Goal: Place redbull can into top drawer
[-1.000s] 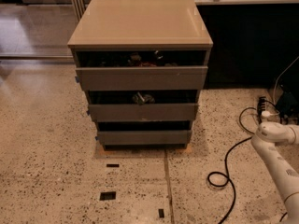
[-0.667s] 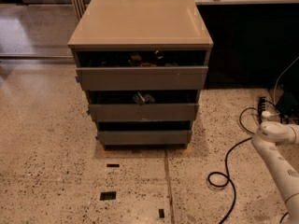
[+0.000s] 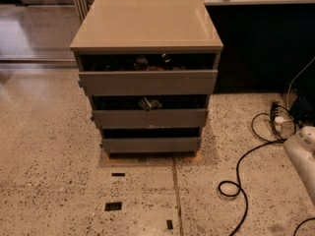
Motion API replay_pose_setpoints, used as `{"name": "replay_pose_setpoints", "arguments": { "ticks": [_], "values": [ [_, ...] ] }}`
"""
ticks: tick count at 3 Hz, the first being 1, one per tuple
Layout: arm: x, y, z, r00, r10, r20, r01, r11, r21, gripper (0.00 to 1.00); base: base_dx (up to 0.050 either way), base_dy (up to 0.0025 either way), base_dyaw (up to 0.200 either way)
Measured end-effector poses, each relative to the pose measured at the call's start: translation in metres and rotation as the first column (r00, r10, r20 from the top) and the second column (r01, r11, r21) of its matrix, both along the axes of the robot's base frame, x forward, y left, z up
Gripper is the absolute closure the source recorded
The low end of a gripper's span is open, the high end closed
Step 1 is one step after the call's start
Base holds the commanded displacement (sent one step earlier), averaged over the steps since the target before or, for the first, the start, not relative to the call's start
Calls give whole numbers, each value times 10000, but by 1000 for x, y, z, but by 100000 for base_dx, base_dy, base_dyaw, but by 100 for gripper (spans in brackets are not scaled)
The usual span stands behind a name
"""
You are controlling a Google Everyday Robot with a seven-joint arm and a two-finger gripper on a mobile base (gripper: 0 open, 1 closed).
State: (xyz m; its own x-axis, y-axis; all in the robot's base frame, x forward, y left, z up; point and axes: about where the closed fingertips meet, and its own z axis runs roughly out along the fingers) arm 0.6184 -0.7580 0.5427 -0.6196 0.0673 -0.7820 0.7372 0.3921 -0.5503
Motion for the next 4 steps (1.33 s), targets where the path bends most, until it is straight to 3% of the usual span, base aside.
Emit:
{"name": "replay_pose_setpoints", "arguments": {
  "ticks": [1,2,4],
  "values": [
    [-5,-9,17,9946,972,365,-1017,9830,1528,0,0,0,0],
    [-9,-8,18,9809,1864,550,-1943,9433,2690,0,0,0,0],
    [-17,10,1,9352,3521,371,-3344,8441,4191,0,0,0,0]
  ]
}}
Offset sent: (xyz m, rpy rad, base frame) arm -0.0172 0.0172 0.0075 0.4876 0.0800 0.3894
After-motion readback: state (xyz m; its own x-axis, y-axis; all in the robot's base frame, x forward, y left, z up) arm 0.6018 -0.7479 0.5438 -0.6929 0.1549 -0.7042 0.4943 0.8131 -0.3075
